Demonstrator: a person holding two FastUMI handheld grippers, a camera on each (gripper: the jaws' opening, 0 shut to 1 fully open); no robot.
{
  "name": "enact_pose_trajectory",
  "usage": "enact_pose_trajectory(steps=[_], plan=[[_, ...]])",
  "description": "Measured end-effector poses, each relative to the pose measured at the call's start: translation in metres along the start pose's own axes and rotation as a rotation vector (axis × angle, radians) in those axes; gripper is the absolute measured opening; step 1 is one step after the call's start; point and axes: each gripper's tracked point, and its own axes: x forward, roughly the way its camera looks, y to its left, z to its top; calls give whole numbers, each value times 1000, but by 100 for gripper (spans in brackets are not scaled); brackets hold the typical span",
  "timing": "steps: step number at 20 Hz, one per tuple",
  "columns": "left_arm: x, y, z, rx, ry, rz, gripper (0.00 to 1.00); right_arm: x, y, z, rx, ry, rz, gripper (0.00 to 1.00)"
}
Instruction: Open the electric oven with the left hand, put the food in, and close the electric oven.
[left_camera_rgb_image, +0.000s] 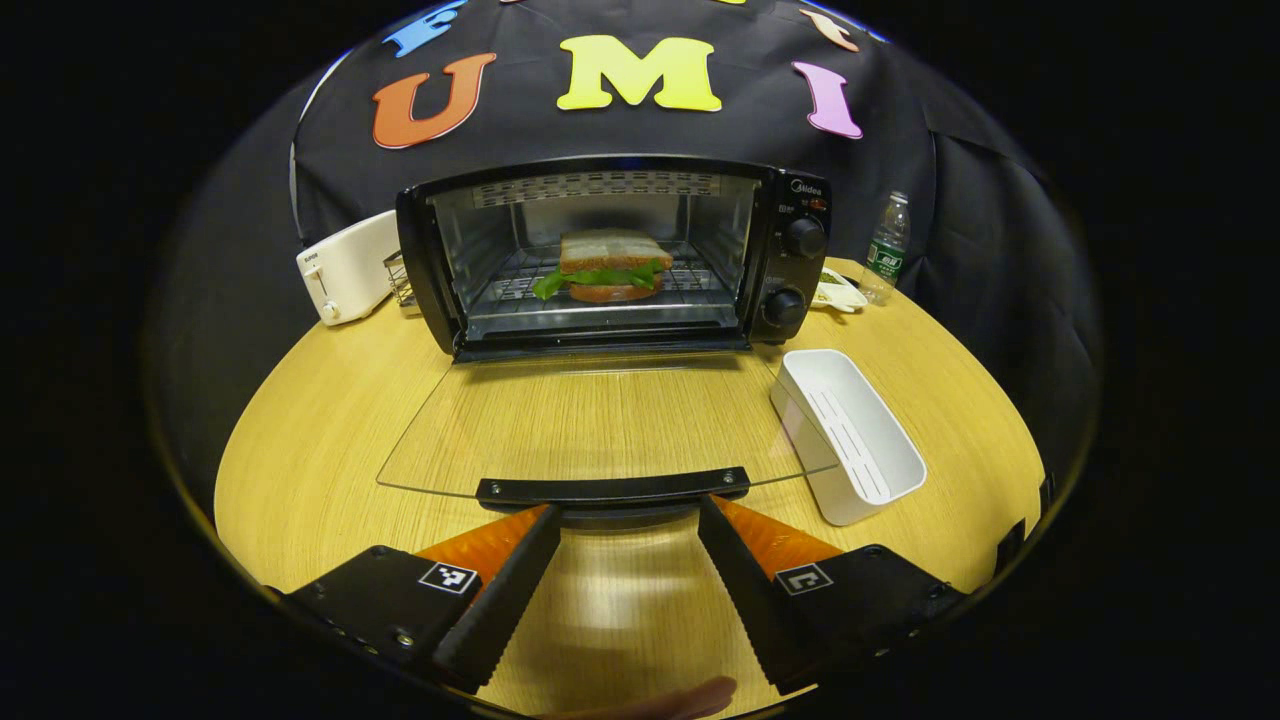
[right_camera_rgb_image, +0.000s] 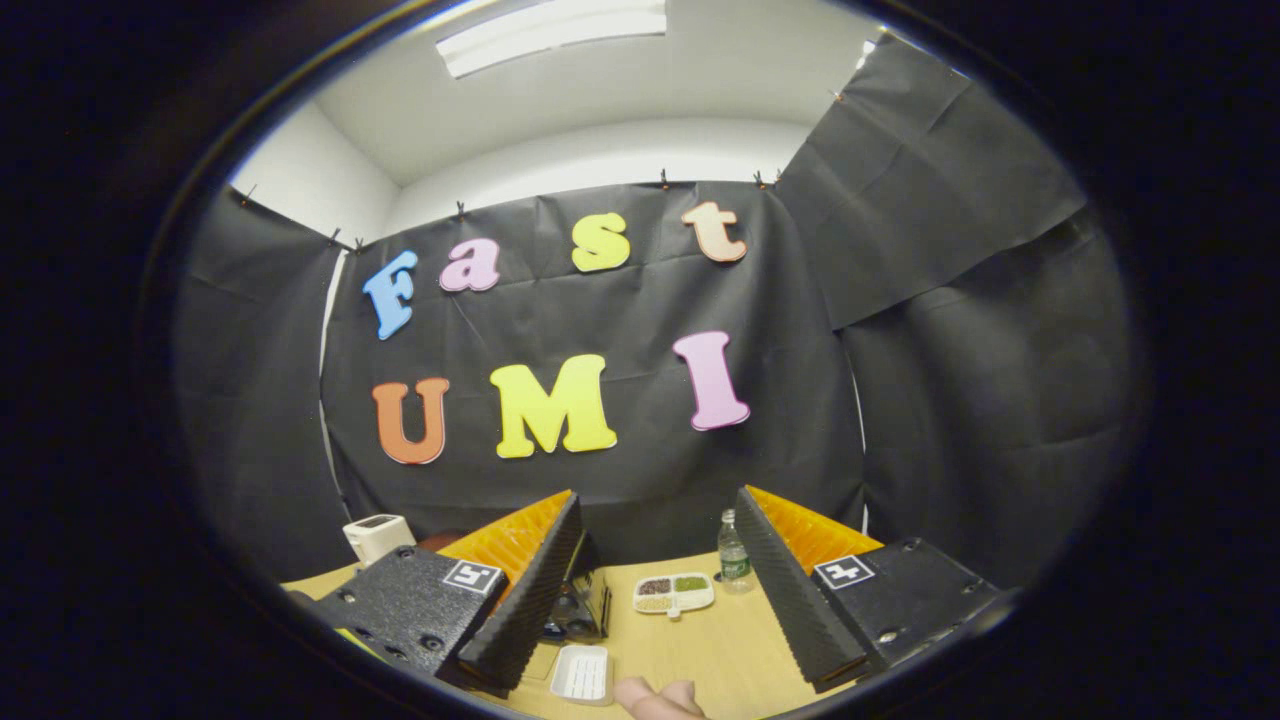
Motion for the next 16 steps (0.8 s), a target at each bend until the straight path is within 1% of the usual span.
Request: enact_pose_trajectory(steps=[4, 8, 9, 13, 16], plan=[[-10, 1, 20, 25, -64, 26, 92, 3, 0, -2, -5, 3, 2, 98], [-19, 3, 53, 87, -187, 77, 94, 1, -3, 3, -28, -15, 2, 98], [-18, 7, 58, 85, -197, 89, 96, 1, -5, 4, -36, -19, -4, 98], [-23, 8, 85, 61, -247, 93, 96, 1, -9, -1, -40, -8, -11, 98], [-19, 11, 95, 55, -268, 96, 97, 0, -14, -3, -44, 1, -20, 99]])
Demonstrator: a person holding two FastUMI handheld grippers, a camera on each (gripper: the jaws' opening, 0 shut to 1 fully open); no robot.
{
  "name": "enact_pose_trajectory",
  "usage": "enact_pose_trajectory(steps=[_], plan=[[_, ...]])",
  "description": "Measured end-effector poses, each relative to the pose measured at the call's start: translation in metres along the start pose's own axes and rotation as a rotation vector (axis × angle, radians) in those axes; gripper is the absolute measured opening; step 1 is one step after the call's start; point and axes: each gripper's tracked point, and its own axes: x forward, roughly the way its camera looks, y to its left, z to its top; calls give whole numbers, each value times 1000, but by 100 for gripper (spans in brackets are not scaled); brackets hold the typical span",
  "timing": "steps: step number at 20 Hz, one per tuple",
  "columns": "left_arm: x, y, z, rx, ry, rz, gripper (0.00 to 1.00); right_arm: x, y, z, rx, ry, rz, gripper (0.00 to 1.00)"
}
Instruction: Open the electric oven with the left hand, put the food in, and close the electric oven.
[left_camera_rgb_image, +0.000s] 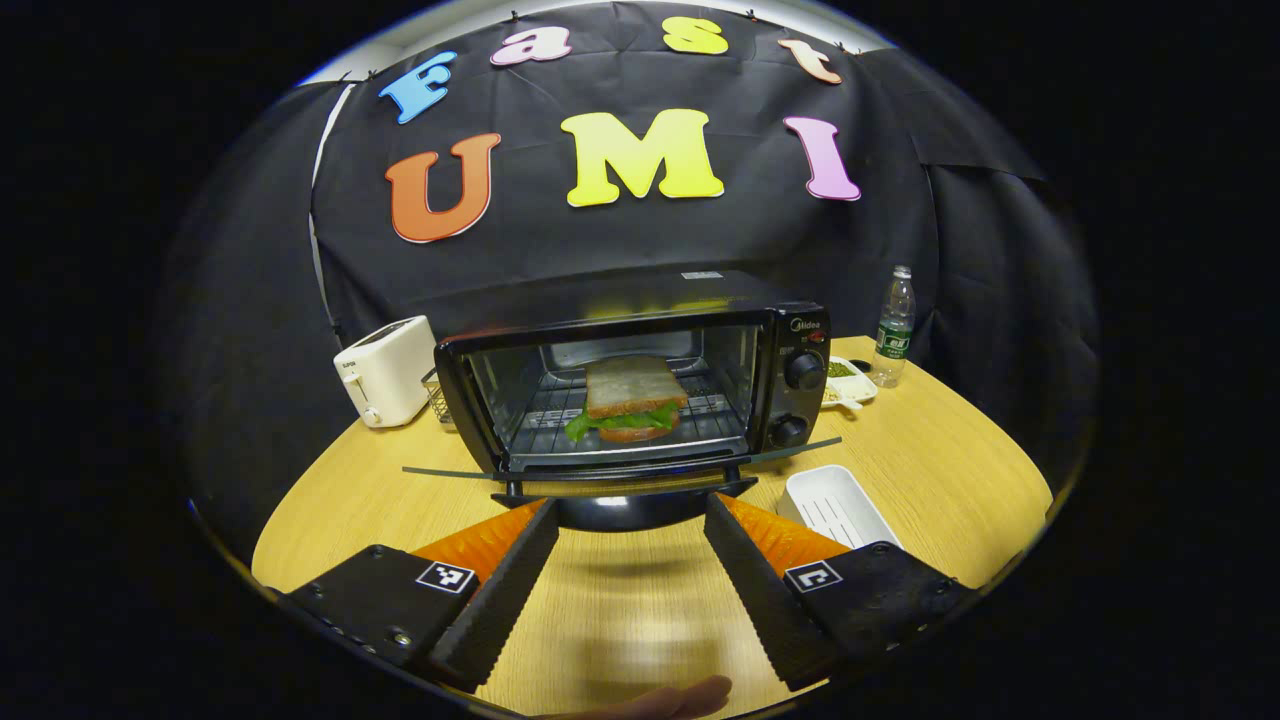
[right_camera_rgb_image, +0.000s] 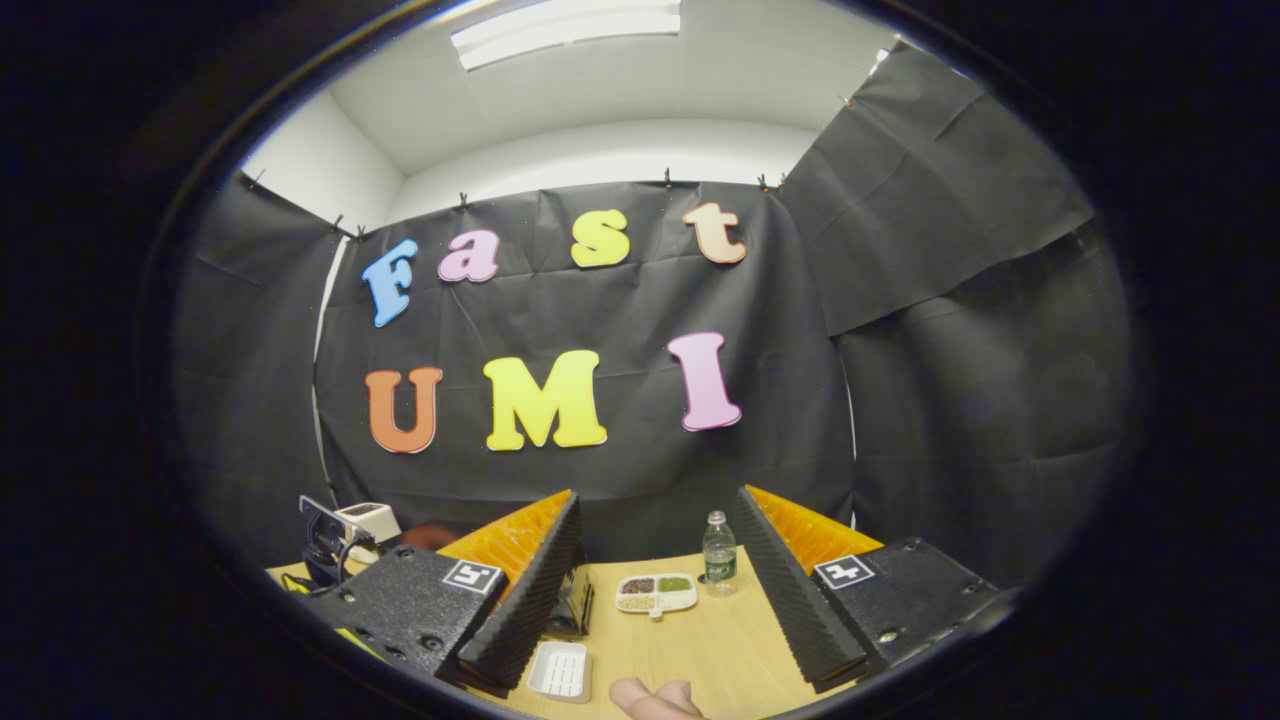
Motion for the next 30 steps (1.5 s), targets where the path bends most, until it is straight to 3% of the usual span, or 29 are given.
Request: enact_pose_trajectory(steps=[14, 23, 30], plan=[[42, 29, 55, -21, -102, 65, 97, -13, -11, -6, -18, 16, -25, 99], [-30, 14, 96, -15, -238, 13, 97, -26, -6, -4, -18, 23, -18, 99], [-103, 18, 134, -19, -375, 31, 96, -43, -3, 1, -30, 24, -21, 99]])
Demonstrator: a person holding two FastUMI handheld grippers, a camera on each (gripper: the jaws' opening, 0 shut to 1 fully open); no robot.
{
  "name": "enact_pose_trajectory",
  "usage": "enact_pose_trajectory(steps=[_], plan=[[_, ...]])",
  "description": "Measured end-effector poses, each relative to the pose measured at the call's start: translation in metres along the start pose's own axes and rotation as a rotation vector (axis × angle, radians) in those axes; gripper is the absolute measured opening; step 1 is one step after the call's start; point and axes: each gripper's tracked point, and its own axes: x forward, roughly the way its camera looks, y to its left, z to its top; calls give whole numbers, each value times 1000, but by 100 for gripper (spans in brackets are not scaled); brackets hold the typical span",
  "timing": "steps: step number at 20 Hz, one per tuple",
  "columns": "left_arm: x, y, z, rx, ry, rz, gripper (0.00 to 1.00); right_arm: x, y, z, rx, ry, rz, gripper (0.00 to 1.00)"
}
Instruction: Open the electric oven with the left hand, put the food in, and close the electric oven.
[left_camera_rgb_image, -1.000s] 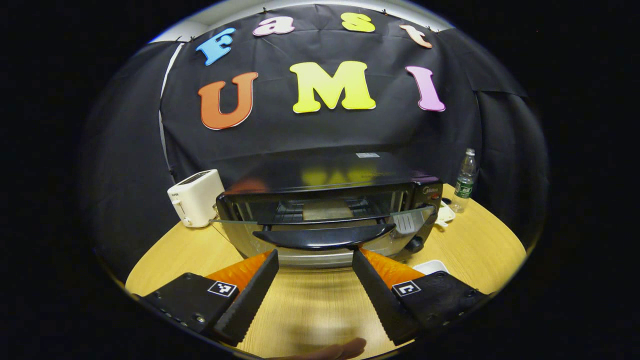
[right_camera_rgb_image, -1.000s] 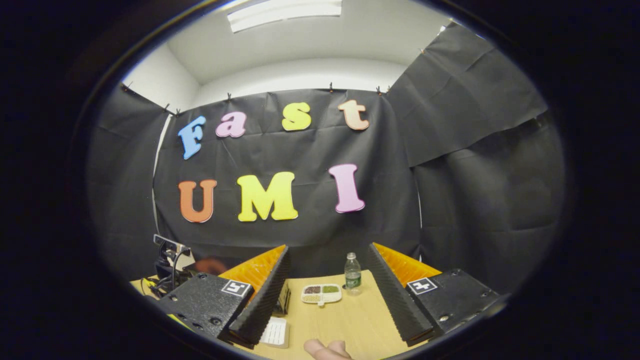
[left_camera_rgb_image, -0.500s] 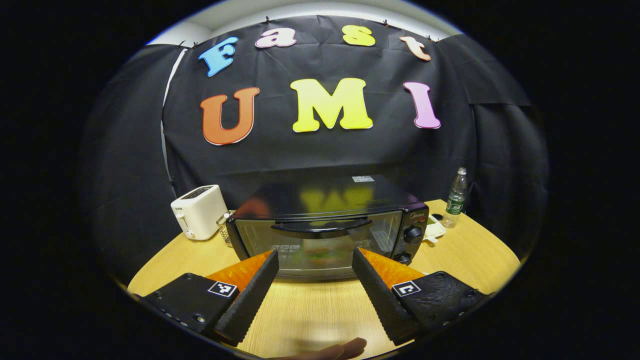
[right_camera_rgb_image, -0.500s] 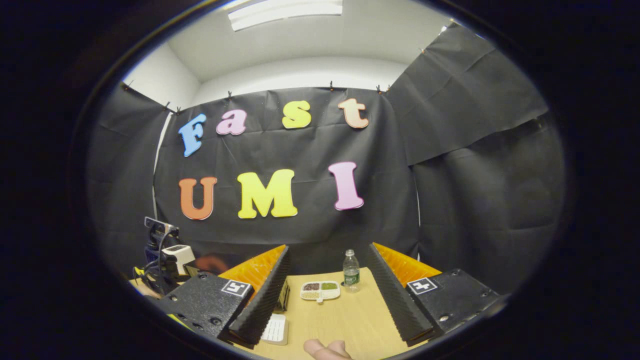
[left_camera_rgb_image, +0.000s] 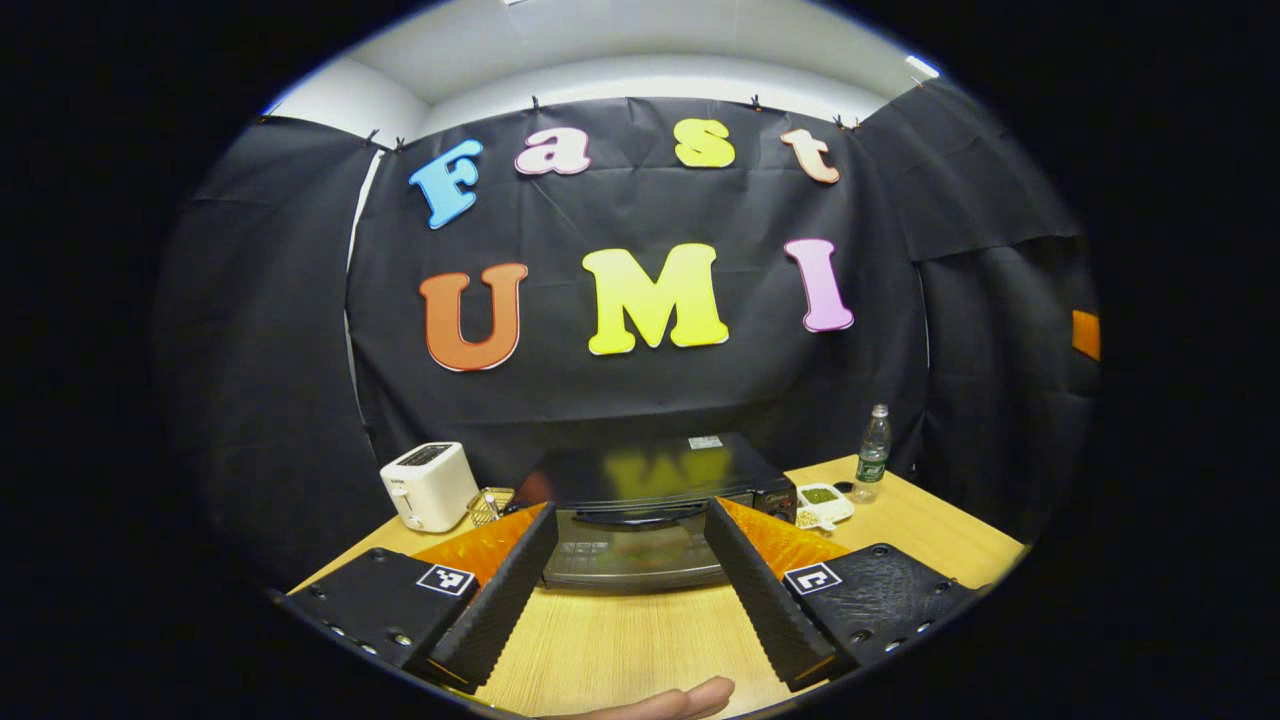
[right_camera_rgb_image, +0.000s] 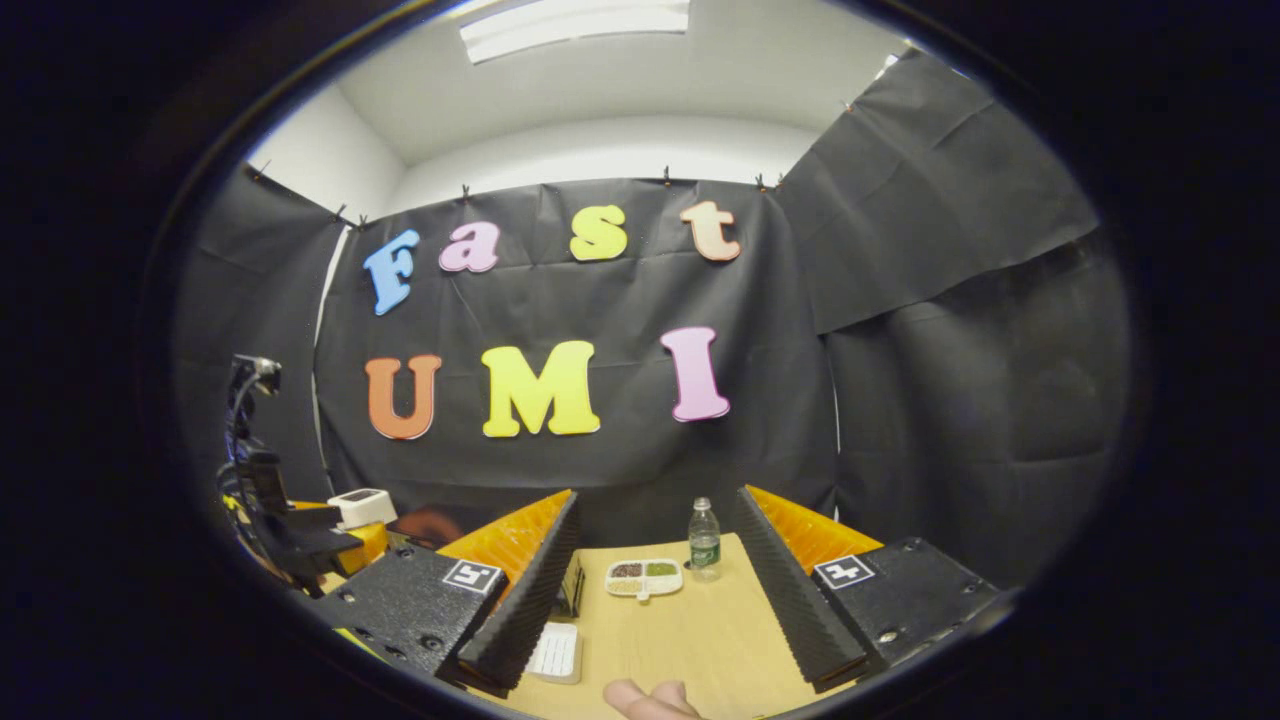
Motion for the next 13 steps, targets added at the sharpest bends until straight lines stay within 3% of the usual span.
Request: enact_pose_trajectory(steps=[5, 12, 13], plan=[[-43, 11, 40, -11, -101, 29, 96, -11, 0, 3, -9, -3, -1, 99], [-88, 22, 45, -44, -146, 66, 96, -18, -3, -5, -25, 6, 2, 99], [-93, 21, 42, -60, -146, 63, 88, -19, -4, -10, -31, 13, 0, 99]])
